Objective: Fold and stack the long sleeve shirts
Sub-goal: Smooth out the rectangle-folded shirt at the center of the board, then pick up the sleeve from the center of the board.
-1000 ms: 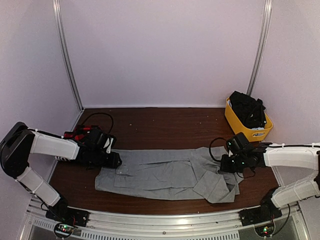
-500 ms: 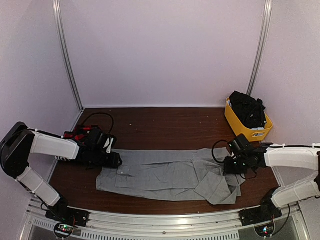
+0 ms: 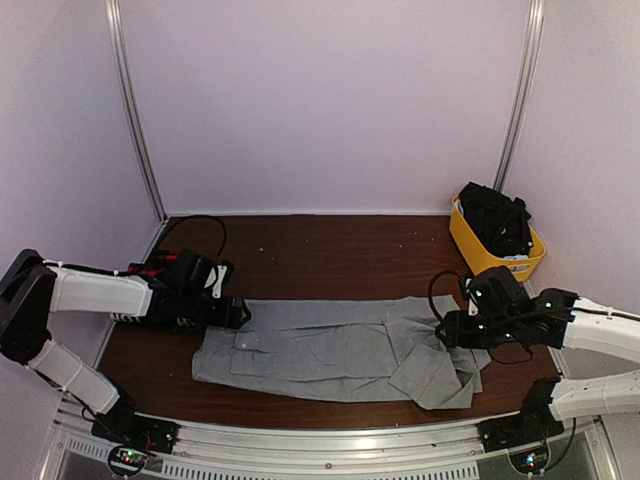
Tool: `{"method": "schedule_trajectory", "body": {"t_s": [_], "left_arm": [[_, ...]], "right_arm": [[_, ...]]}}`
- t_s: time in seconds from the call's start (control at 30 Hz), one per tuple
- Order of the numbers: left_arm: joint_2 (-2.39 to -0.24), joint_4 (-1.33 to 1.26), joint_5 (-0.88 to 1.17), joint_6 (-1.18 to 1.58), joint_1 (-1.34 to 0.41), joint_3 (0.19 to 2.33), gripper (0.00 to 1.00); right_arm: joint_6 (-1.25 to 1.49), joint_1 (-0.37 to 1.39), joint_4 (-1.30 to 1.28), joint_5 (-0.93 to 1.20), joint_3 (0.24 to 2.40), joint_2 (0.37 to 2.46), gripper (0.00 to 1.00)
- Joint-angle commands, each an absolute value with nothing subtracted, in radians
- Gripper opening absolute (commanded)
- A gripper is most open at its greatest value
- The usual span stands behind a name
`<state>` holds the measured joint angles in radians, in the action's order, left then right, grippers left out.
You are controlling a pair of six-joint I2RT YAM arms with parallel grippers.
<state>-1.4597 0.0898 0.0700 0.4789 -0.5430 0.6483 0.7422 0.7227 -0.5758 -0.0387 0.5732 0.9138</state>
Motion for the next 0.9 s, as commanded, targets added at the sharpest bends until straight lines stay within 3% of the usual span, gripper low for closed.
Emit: {"method": "schedule_trajectory", "body": {"t_s": [0.0, 0.33, 0.5, 0.87], "left_arm": [[-1.427, 0.078, 0.112, 0.457, -0.537, 0.697, 0.8], [-1.412, 0.091, 0.125, 0.462, -0.537, 0.698, 0.81], [-1.41, 0.094, 0.129, 0.462, -0.537, 0.703, 0.81], [-1.397, 0.104, 0.135, 0.463, -0.537, 0.694, 0.81]], "right_arm": [[0.819, 0.823, -0.666, -0.063, 0.601, 0.91, 0.57], [0.912, 1.126, -0.721, -0.133, 0.643, 0.972, 0.56], [0.921, 1.28, -0.751, -0.195, 0.723, 1.114, 0.57], [0.878, 1.38, -0.901, -0.252, 0.86, 1.418, 0.59]]}}
